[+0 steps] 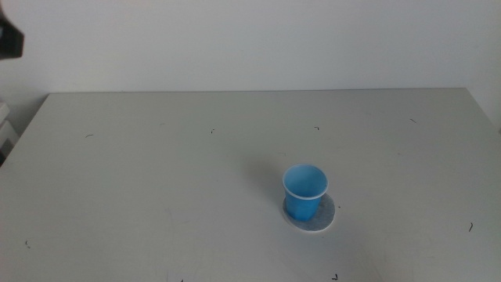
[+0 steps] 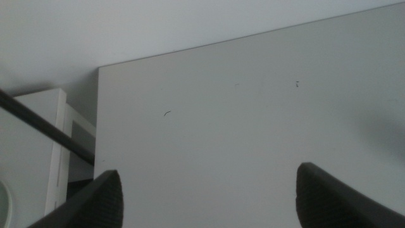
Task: Place an empty cup on a cup mat.
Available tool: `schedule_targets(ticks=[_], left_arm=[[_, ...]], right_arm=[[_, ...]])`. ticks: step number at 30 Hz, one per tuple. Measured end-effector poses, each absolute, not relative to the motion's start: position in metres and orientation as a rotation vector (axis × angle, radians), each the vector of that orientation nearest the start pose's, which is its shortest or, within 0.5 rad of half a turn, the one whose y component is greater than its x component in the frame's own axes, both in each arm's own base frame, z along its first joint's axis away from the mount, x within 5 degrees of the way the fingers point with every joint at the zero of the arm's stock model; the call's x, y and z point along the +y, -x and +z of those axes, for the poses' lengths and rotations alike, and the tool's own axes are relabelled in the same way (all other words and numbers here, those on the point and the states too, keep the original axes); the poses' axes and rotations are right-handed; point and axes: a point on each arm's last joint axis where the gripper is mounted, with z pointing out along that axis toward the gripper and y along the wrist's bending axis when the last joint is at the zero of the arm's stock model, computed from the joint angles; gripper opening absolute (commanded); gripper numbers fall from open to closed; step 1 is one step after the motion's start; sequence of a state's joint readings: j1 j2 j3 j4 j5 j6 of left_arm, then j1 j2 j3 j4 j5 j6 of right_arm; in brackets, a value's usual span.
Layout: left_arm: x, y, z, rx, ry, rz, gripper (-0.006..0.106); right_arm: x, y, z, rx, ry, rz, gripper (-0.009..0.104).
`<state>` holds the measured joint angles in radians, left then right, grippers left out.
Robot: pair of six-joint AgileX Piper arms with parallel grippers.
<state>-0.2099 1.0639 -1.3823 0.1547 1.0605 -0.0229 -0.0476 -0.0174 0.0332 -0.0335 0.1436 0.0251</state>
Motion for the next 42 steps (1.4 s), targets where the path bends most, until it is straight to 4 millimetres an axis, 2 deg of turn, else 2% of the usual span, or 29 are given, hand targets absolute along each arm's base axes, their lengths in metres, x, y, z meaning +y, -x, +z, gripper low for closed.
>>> schedule_targets(ticks=[6,15,19,28,36,42], left_arm=[[-0.002,-0.15,0.406,2.119,-0.068,0.08,0.105],[0.008,-0.098,0.33,1.933,0.008,0.12,0.105],[0.007,-0.086,0.291,1.881,-0.001,0.113,0.105],[0.005,-0.069,0.219,1.817,0.002,0.088,0.105],[0.004,-0.056,0.187,1.752,0.031,0.065,0.105],[0.004,-0.055,0.181,1.753,0.029,0.057,0.105]], right_arm=[[-0.003,-0.056,0.19,1.643,-0.036,-0.047,0.094],[-0.003,-0.056,0.19,1.643,-0.036,-0.047,0.094],[-0.003,-0.056,0.19,1.643,-0.036,-0.047,0.094],[-0.003,-0.056,0.19,1.643,-0.036,-0.047,0.094],[-0.003,-0.056,0.19,1.643,-0.036,-0.047,0.094],[-0.003,-0.056,0.19,1.643,-0.036,-0.047,0.094]])
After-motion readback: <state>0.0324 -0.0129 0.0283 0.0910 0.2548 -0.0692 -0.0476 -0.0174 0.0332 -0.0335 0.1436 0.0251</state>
